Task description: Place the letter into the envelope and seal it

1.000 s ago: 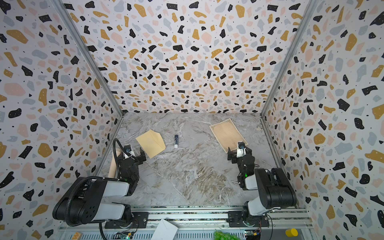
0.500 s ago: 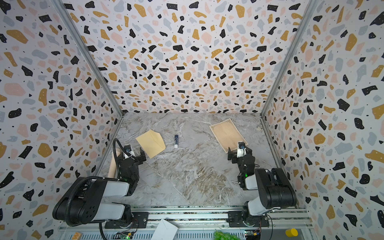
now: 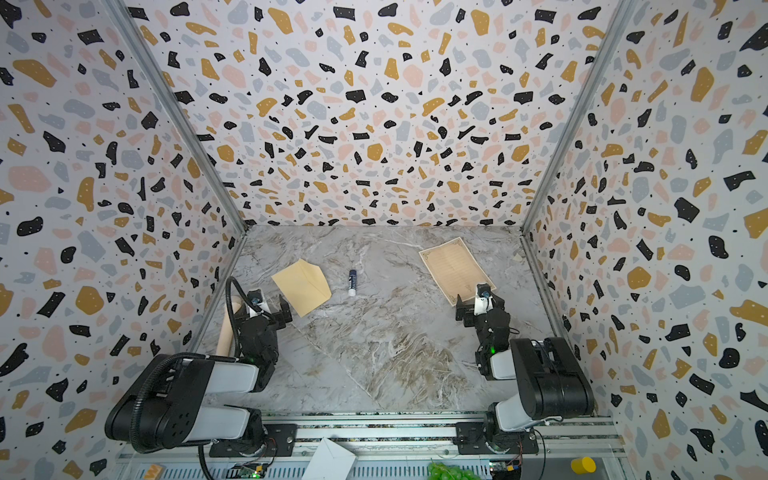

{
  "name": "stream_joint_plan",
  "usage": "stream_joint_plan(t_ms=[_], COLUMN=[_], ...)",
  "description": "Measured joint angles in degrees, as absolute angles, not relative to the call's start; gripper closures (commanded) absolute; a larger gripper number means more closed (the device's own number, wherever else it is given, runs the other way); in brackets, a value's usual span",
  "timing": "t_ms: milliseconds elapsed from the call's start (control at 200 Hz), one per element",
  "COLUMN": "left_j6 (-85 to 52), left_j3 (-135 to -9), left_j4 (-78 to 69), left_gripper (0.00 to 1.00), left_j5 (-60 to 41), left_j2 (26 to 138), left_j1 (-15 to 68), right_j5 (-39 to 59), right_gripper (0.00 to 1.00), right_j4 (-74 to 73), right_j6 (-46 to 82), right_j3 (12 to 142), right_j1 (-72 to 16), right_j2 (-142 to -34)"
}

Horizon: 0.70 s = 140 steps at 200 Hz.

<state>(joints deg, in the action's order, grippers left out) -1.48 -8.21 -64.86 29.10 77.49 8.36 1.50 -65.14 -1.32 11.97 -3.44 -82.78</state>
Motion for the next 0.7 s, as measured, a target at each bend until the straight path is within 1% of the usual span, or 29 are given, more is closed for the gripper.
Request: stream_joint_plan(t_ms=[100, 200, 305, 375, 461, 571, 701], left_j6=[-2.66, -6.04, -11.62, -14.57, -18.61, -22.68, -27.05], left_j3=[-8.99, -12.99, -18.83, -21.82, -25.78, -29.28, -31.73], left_j4=[-57.58, -47.97, -39.57, -36.21, -32.73, -29.21, -23.66], left_gripper=[0.00, 0.00, 0.00, 0.00, 0.00, 0.01, 0.00], left_j5=[30.44, 31.66, 29.02, 25.67, 18.83, 10.39, 6.07], left_j2=[69.34, 58.63, 50.13, 47.66, 46.63, 46.81, 47.00], left_j1=[8.38, 8.38, 8.38, 8.38, 8.38, 8.38, 8.45], right_j5=[1.19, 1.54, 3.33, 4.93, 7.79, 13.98, 21.45], right_gripper=[0.01, 0.01, 0.01, 0.01, 0.01, 0.01, 0.01], right_j4=[-54.59, -44.47, -34.94, -29.69, -23.38, -18.20, -17.72], right_j6=[-0.54, 1.21, 4.27, 7.18, 12.88, 20.64, 28.91], right_j3=[15.20, 20.91, 27.59, 30.87, 33.41, 32.88, 29.69], right_j1=[-3.49, -3.49, -3.20, -2.66, -1.37, 1.72, 4.93], right_j2=[-73.52, -62.85, -55.42, -53.49, -52.73, -52.86, -54.72])
